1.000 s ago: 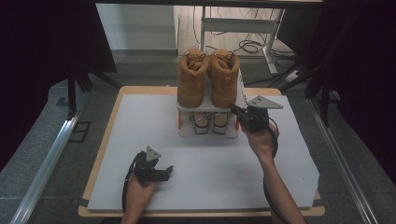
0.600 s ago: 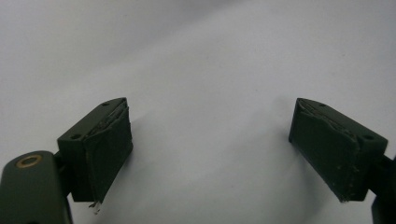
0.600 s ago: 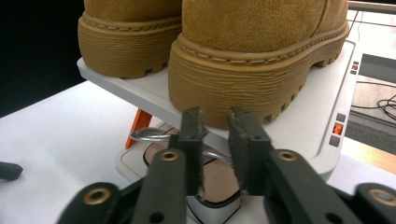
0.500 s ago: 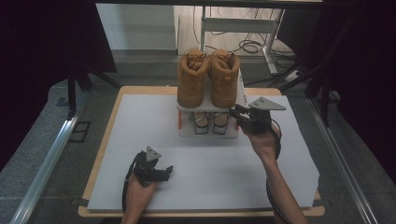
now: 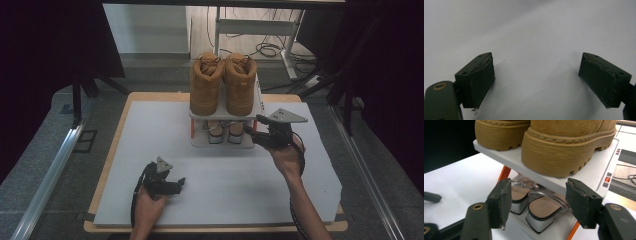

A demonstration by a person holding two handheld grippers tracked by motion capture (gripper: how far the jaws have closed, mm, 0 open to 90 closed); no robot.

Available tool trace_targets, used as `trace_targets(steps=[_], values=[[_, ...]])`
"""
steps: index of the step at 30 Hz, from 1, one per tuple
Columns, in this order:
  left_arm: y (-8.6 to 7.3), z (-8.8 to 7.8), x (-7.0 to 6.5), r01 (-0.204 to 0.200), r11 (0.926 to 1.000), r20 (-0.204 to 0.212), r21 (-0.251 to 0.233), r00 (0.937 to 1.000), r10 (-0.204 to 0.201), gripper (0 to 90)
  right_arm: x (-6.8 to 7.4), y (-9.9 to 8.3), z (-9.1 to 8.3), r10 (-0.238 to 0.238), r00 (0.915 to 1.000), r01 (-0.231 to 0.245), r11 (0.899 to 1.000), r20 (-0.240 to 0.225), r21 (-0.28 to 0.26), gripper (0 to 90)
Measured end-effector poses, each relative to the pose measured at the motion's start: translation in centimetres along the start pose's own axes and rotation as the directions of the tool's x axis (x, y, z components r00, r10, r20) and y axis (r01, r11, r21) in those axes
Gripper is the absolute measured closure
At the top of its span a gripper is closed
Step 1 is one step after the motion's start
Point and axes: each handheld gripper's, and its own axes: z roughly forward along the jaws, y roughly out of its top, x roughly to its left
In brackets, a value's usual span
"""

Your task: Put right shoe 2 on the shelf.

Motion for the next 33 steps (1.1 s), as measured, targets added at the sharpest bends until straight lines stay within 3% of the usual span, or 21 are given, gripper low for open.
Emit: trace_targets(steps=[16,33], values=[[0.0,0.0,0.0,0.000,1.0000,0.000,0.000,1.0000,0.000,12.9,-0.2,-1.1,-1.5,0.015,0.9999,-0.015,1.000,-0.007,0.019,14.1],[0.0,0.0,0.0,-0.001,1.0000,0.000,0.000,1.0000,0.001,12.9,-0.7,-3.0,-3.2,-0.002,1.0000,0.002,0.999,0.000,0.051,11.0]])
